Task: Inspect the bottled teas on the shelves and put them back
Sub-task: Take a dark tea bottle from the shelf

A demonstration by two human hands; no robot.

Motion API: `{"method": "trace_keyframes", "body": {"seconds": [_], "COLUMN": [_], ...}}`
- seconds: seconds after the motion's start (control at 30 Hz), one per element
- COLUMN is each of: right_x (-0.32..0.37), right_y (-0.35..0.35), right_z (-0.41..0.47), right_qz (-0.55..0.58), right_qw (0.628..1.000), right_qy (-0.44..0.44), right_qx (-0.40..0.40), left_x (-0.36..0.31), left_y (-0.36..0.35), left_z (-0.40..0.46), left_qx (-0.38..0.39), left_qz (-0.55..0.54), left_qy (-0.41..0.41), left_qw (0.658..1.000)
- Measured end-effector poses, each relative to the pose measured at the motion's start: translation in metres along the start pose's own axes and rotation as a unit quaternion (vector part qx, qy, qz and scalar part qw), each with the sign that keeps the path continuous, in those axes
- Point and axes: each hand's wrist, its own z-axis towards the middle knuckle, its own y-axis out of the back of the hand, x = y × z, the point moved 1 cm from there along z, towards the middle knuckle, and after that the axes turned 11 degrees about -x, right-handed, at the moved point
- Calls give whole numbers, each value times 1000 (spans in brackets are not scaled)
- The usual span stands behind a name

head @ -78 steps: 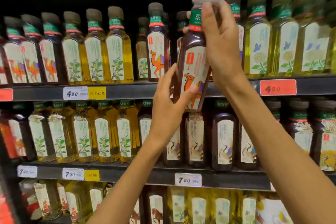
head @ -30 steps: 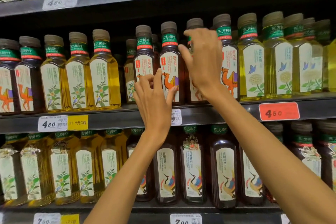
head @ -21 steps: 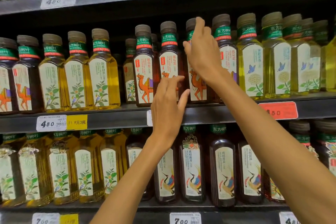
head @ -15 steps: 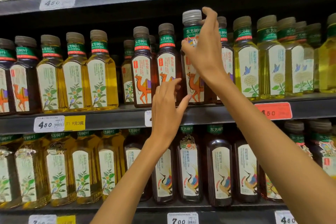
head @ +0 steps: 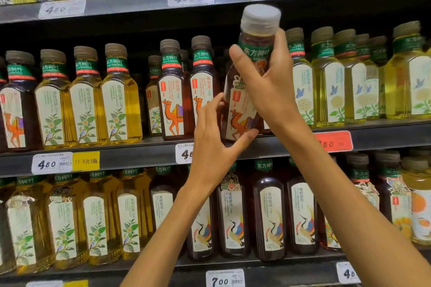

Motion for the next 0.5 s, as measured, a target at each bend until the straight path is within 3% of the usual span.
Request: {"method": "trace_keyframes", "body": {"seconds": [0.17, 0.27, 0.37, 0.5], "right_x": [8, 2, -8, -17], "right_y": [15, 26, 37, 49], "right_z": [-14, -29, -47, -78], "right_qz": [106, 110, 149, 251], "right_qw": [983, 962, 923, 842], "right_qy": [-147, -250, -346, -461], "right_qx": [-15, 25, 74, 123], "left_x": [-18, -25, -30, -36], "left_y": [11, 18, 20, 19], "left_z": [-15, -42, -81, -124], "left_qx": [24, 73, 109, 145], "left_qz": [-34, -95, -204, -272], "left_qy": [33, 124, 247, 394], "left_qw": [999, 985, 941, 866]}}
